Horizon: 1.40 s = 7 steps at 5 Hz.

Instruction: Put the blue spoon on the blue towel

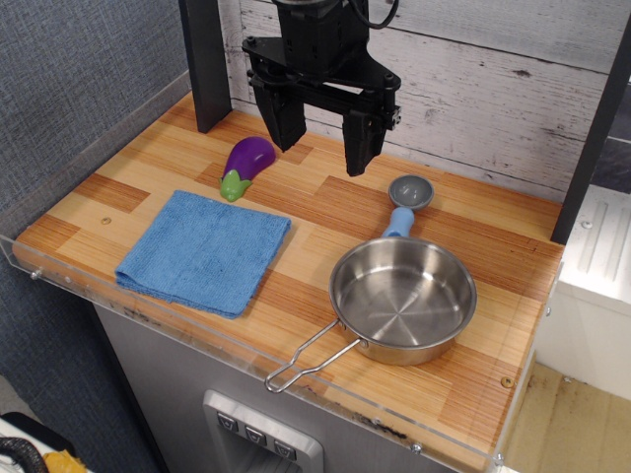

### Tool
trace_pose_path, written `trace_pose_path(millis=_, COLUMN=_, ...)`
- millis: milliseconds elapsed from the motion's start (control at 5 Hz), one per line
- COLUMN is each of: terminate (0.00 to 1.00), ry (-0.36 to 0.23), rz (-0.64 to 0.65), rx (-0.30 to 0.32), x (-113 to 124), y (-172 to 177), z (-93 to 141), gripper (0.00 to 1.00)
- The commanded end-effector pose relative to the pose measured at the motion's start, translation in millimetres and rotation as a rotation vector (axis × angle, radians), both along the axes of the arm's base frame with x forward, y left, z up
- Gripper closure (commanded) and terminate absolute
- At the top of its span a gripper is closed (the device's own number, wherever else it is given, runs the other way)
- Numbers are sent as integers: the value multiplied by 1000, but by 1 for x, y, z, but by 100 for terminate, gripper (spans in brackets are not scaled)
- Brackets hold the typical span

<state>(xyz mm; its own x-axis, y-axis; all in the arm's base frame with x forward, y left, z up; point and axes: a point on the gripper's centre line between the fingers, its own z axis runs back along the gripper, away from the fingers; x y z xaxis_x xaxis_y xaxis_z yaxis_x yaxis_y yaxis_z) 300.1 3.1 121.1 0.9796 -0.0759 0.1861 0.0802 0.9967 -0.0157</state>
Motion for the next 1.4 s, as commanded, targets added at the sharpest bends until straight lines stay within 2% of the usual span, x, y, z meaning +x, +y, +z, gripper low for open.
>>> trace_pose_path(millis=0, terminate=0, ry=0, rz=0, rx=0, x=0, y=0, z=0, gripper=0)
trace_pose_path(millis=400, terminate=0, ry=-55, rz=-38, rx=-24, x=40, y=-6, z=-20, gripper=0)
trace_pose_path(millis=800, terminate=0, ry=-29, rz=-41, rx=-27, x=69, y=-18, z=-51, gripper=0)
trace_pose_path(millis=1200, terminate=0, ry=8, rz=-48, rx=-34, x=81, y=-42, z=-80, gripper=0)
